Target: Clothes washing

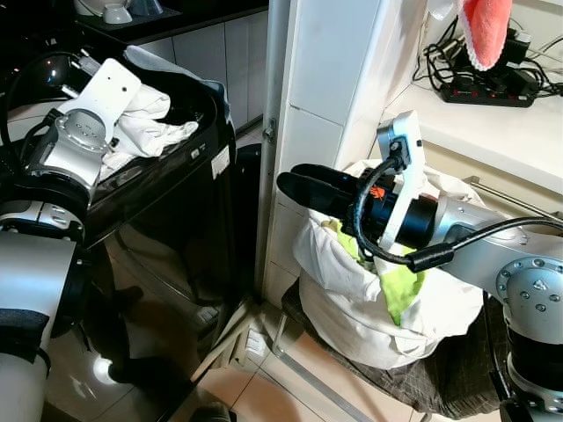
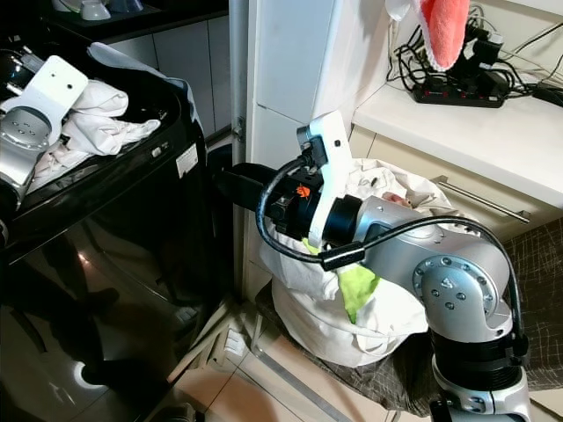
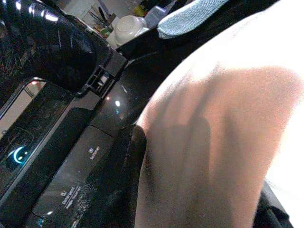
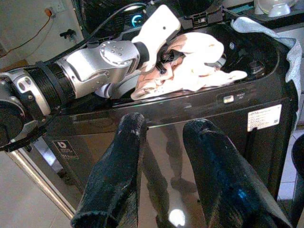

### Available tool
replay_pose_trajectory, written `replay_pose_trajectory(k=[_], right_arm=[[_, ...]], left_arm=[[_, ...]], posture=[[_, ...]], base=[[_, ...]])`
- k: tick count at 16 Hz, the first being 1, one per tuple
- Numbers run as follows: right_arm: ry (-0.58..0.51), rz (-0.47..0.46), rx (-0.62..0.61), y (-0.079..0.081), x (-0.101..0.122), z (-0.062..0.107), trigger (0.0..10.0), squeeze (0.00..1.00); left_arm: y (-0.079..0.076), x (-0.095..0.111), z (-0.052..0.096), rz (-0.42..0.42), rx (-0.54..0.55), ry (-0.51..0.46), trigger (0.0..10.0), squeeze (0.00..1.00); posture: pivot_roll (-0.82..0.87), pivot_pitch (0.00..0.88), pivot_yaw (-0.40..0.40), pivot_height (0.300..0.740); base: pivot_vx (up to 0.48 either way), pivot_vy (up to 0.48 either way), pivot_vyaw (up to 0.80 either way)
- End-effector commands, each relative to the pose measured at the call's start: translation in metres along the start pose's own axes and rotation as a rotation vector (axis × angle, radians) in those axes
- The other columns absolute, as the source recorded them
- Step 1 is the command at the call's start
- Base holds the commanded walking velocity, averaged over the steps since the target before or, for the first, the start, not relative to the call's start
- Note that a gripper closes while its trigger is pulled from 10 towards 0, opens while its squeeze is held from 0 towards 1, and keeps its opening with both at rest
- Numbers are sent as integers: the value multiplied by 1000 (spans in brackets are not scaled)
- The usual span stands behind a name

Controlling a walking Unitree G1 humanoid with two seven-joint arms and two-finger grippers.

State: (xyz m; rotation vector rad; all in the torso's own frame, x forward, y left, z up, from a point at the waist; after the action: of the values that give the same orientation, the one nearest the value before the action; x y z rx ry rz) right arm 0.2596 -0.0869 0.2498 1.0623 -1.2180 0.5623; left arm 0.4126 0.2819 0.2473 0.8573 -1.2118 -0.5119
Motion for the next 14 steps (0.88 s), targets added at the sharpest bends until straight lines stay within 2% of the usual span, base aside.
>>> replay_pose_trajectory(k=[1, 5, 8, 9, 10, 11, 12, 13, 14], right_arm=[[11, 20, -2, 1, 1, 2, 10000, 0], [11, 25, -10, 0, 2, 2, 10000, 0], [-3, 28, -28, -2, 3, 3, 10000, 0], [-6, 27, -39, -3, 3, 4, 10000, 0], [-6, 24, -51, -5, 2, 3, 10000, 0], [-4, 24, -58, -6, 2, 3, 10000, 0], [-3, 24, -61, -7, 2, 3, 10000, 0], [-3, 26, -68, -8, 2, 2, 10000, 0], [-6, 25, -84, -9, 2, 3, 10000, 0]], left_arm=[[12, 11, 0, 2, 28, -25, 10000, 1000], [22, 15, 1, -3, 64, -45, 10000, 1000], [38, 20, 2, -18, 116, -66, 10000, 1000], [44, 22, 3, -50, 149, -75, 10000, 1000], [42, 19, 3, -53, 101, -54, 10000, 1000], [34, 14, 2, -6, 14, -25, 10000, 663], [31, 13, 2, 13, -15, -17, 10000, 663], [28, 11, 3, 77, -74, -8, 10000, 0], [33, 9, 5, 128, -88, -11, 10000, 0]], posture=[[13, 0, -44, 740], [5, 0, -40, 740], [7, 0, -36, 740], [9, 0, -36, 740], [9, 0, -36, 740], [11, 0, -33, 740], [11, 0, -33, 740], [8, 0, -28, 740], [8, 0, -28, 740]], base=[[0, 0, 0], [0, 0, 0], [0, 0, 0], [0, 0, 0], [0, 0, 0], [0, 0, 0], [0, 0, 0], [0, 0, 0], [0, 0, 0]])
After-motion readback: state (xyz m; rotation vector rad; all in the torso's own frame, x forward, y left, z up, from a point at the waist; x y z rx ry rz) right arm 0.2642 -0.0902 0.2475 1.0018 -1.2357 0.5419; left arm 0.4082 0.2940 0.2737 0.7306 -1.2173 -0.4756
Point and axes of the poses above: a point about 5 cm out from each wrist's last joint towards the gripper, its own z axis pointing back from the gripper into the wrist, its own x axis along the axis of the wrist's last joint, y = z × x, the point moved 1 cm from there along -z, pointing out of the wrist towards the gripper, and after that the axes turned 4 degrees about -z, right-handed, at the moved point
